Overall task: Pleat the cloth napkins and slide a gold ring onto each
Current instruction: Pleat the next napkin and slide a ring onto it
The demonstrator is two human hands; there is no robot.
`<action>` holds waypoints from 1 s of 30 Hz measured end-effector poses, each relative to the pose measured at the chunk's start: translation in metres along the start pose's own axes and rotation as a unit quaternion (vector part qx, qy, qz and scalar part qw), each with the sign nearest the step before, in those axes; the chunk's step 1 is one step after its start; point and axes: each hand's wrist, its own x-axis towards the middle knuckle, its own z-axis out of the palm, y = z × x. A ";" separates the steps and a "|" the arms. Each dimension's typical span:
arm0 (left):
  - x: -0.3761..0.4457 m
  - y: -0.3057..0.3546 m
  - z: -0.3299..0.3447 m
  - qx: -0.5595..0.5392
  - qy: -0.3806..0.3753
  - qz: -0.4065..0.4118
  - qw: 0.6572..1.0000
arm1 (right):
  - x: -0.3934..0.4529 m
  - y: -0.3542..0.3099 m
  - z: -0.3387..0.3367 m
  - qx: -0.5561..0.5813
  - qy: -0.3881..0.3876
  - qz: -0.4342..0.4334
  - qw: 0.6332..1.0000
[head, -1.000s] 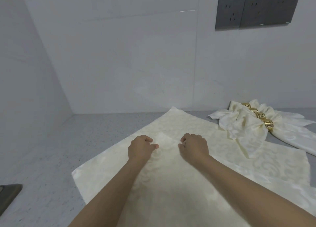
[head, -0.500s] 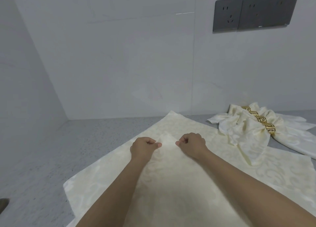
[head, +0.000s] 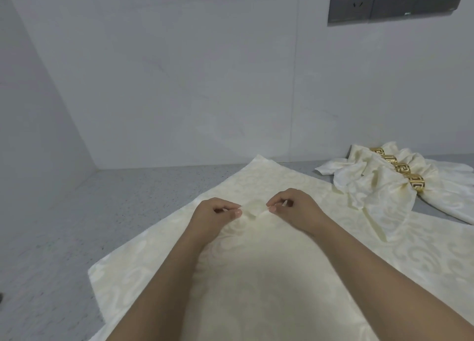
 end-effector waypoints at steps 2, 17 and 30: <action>-0.001 0.000 -0.004 0.041 -0.044 0.014 0.998 | -0.001 0.001 -0.005 -0.029 -0.030 -0.020 0.999; 0.000 0.006 0.005 0.204 -0.045 0.030 0.977 | -0.003 -0.005 0.011 -0.249 -0.032 -0.039 0.967; -0.012 0.035 0.019 0.334 -0.040 0.084 0.938 | -0.005 -0.024 0.016 -0.271 -0.035 -0.109 0.956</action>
